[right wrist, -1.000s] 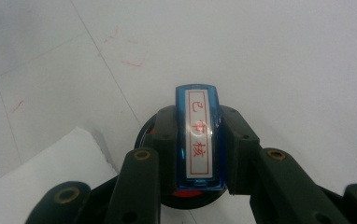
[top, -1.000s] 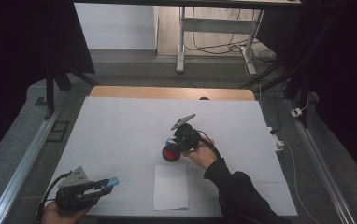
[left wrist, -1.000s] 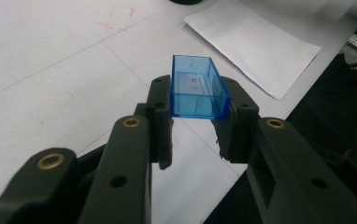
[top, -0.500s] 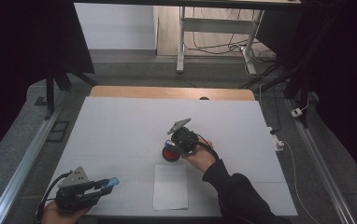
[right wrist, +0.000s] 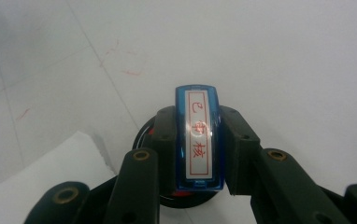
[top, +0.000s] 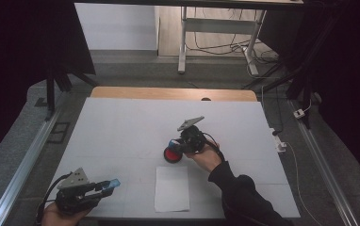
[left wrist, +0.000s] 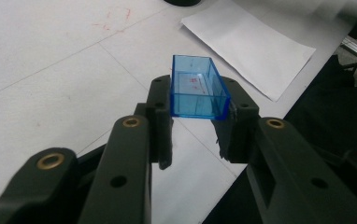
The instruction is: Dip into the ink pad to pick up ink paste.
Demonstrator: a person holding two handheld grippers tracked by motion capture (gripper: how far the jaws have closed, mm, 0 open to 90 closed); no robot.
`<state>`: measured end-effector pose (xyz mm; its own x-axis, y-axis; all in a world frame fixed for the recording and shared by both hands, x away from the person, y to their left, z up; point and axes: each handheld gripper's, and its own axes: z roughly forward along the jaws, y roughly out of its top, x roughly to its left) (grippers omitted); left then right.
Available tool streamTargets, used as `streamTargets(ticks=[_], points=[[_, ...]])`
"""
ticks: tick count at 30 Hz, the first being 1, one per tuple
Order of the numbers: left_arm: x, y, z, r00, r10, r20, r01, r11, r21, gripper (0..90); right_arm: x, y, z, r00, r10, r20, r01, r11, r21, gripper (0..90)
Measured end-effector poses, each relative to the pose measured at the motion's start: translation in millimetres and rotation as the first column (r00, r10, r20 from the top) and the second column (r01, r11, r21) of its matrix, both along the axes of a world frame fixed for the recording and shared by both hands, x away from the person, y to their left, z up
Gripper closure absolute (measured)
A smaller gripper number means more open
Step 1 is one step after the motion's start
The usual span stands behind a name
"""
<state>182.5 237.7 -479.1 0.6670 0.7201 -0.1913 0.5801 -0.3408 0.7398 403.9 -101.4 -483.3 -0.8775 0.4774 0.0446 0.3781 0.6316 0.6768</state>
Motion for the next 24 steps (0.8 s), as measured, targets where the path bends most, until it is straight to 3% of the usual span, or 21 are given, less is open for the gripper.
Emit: streamTargets(ticks=[8, 15, 24], points=[[-0.3, -0.1, 0.1, 1.0000, 0.000, 0.000, 0.000, 1.0000, -0.001, 68.9, -6.6, -0.8, 20.4, 0.9996, 0.012, 0.027, -0.013, 0.9990, 0.042, 70.2], [-0.1, 0.2, 0.0, 1.0000, 0.000, -0.001, 0.000, 1.0000, -0.003, 68.9, -10.3, 8.5, 11.8, 0.9991, 0.039, 0.017, -0.038, 0.9992, -0.011, 70.2], [-0.2, 0.1, 0.0, 1.0000, 0.000, -0.001, 0.000, 1.0000, -0.003, 68.9, -10.7, 11.6, 4.7, 0.9987, 0.051, 0.004, -0.051, 0.9978, -0.042, 70.2]])
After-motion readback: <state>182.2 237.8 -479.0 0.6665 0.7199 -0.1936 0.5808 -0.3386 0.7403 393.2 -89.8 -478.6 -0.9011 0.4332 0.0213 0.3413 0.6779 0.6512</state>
